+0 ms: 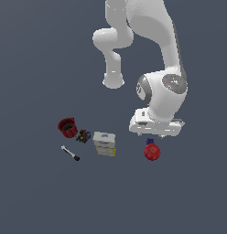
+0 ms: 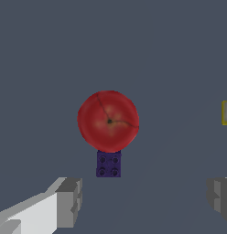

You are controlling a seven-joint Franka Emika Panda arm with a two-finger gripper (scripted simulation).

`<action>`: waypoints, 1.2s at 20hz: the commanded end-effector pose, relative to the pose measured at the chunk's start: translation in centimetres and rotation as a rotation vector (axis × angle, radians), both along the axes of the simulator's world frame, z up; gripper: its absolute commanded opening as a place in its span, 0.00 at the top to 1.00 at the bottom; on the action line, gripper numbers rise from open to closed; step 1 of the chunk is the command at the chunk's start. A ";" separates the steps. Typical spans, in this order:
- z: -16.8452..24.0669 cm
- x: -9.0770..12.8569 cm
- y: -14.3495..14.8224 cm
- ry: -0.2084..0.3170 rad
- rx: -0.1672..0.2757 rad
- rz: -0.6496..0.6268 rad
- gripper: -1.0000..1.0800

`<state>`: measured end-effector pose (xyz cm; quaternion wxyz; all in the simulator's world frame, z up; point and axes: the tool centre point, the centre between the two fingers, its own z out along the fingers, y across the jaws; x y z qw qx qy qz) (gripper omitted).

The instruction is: Pick up a designated object from a clutter of objects.

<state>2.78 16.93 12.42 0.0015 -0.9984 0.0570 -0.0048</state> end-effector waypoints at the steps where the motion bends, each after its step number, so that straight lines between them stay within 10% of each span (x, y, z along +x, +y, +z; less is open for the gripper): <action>1: -1.9 -0.3 1.0 0.002 -0.001 -0.013 0.04; 24: -9.2 -1.4 2.8 0.010 -0.002 -0.031 0.04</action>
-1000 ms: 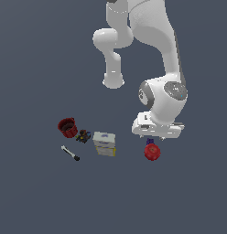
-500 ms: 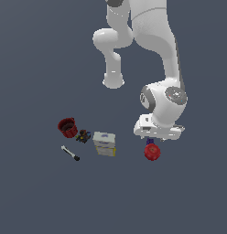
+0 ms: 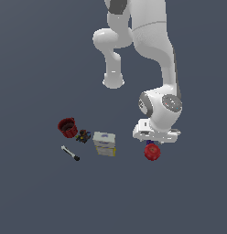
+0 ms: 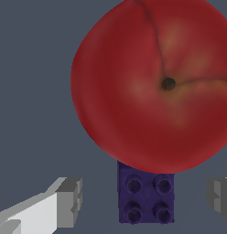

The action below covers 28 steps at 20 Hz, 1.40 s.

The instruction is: Pick up a designated object from a clutter of objects.

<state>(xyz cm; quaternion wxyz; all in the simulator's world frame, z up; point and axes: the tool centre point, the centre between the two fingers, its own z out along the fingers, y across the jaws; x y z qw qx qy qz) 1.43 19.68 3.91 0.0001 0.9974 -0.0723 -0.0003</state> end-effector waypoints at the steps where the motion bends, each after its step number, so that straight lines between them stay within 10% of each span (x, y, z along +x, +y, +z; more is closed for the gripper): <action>1: -1.0 0.0 0.0 0.000 0.000 0.000 0.04; 6: -1.7 0.1 0.1 -0.001 0.000 -0.001 0.04; 7: -1.7 0.1 0.1 -0.001 0.000 -0.001 1.00; 28: 1.3 -0.4 -0.3 -0.001 0.000 0.000 1.00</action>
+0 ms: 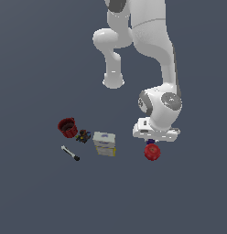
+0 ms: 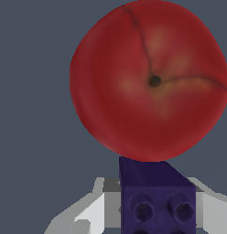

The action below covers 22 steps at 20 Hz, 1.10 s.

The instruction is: Pick up a designated object from a clutter of objects.

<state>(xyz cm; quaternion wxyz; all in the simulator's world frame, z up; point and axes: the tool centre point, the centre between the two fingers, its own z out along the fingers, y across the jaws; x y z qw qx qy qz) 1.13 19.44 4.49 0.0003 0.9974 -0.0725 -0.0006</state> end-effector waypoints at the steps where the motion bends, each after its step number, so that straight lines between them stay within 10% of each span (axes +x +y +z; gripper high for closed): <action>1: 1.4 -0.1 -0.1 -0.001 0.000 0.000 1.00; 22: 22.3 -2.7 -2.6 -0.001 0.001 0.001 1.00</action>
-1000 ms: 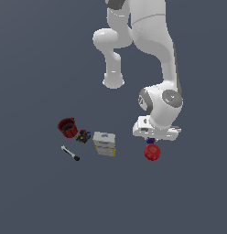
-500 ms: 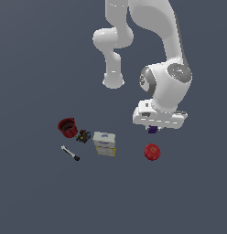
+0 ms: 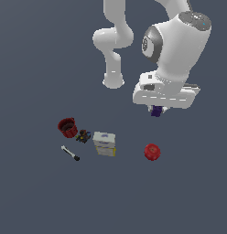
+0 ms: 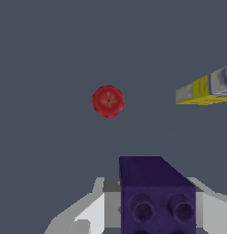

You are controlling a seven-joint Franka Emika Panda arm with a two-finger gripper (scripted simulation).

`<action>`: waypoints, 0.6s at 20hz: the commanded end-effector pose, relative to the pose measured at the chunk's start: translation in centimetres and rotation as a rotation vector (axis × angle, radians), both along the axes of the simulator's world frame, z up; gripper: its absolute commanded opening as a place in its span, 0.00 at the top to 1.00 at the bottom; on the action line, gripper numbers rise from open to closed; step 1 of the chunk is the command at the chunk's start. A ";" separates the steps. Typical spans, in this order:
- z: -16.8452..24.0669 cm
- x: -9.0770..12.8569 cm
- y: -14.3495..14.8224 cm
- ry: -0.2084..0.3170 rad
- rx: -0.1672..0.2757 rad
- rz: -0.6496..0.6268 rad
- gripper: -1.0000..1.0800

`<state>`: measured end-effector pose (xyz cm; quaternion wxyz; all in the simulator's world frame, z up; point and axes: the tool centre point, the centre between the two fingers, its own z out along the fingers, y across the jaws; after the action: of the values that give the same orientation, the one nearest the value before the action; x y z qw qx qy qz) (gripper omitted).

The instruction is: Pick up a designated object from a clutter of objects.

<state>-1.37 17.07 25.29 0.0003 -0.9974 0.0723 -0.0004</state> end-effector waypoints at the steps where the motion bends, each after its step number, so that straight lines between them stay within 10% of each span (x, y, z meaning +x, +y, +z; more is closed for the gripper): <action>1: 2.5 -0.3 -0.3 0.001 0.000 0.000 1.00; 12: 8.9 -0.8 -1.0 0.001 0.000 -0.001 1.00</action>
<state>-2.08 16.15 33.66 0.0005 -0.9974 0.0726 -0.0004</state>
